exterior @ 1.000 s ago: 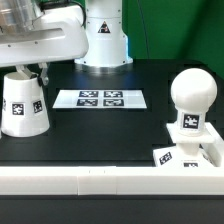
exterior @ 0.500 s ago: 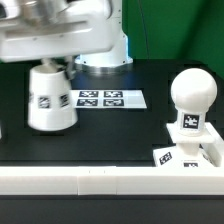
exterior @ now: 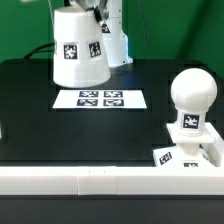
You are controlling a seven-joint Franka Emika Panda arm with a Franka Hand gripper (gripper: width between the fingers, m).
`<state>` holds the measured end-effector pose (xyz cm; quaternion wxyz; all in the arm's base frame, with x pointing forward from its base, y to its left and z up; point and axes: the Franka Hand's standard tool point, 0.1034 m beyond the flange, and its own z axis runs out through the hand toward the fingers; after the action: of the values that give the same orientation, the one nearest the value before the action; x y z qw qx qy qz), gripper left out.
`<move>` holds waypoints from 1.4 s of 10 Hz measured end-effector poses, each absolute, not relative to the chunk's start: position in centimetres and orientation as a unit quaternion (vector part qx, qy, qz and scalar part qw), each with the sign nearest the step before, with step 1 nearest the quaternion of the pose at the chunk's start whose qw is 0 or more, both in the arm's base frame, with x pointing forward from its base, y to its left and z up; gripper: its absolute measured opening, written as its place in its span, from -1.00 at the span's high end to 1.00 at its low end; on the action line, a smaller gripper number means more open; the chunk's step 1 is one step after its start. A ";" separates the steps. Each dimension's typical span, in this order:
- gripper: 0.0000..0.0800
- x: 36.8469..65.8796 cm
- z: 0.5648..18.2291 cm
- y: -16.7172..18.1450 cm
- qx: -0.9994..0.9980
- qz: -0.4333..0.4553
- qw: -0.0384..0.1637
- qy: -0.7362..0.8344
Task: Assemble lamp
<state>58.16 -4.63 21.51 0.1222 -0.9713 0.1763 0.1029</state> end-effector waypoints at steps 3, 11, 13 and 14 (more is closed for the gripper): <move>0.89 57.9 20.8 -4.6 -0.972 0.104 0.121 0.175; 0.89 65.4 25.7 7.3 -0.951 0.096 0.120 0.268; 0.89 66.5 24.4 9.2 -0.951 0.101 0.118 0.268; 0.89 66.5 23.3 9.6 -0.951 0.102 0.116 0.266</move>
Offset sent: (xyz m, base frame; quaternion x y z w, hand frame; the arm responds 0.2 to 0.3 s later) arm 0.0000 0.0000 0.0000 0.0000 0.0000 0.0000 1.0000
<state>66.46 9.56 23.28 0.1161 -0.9515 0.2661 0.1021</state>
